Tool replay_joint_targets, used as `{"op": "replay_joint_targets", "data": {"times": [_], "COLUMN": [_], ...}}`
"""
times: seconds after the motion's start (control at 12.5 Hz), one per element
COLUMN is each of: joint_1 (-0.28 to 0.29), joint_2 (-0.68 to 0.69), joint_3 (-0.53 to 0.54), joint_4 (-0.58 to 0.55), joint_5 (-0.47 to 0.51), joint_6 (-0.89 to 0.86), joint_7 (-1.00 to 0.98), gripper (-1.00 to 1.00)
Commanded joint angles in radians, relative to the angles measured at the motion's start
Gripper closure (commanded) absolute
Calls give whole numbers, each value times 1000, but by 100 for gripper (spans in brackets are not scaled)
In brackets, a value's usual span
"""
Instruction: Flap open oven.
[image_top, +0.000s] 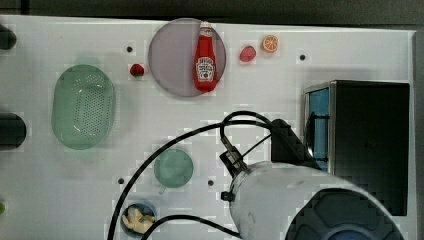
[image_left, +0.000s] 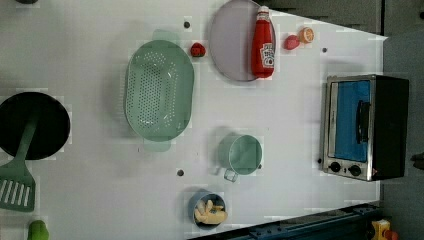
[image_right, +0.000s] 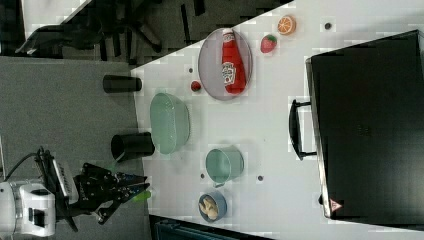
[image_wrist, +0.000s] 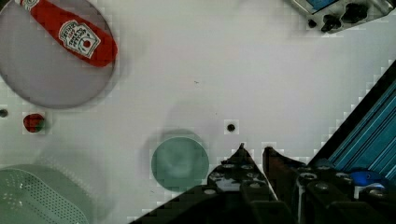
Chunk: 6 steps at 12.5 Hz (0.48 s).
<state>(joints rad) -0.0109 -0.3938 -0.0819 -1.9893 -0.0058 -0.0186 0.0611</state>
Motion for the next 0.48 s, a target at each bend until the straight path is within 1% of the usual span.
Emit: {"op": "replay_joint_targets", "data": {"times": [0.08,0.48], "joint_1": [-17,-25], "joint_2": [-6,38], "joint_3": [-78,-189], "joint_4": [-41,-82], "joint_5": [-28,-172], "joint_6": [12,154], "joint_7": [-231,-670], "gripper": [65,65]}}
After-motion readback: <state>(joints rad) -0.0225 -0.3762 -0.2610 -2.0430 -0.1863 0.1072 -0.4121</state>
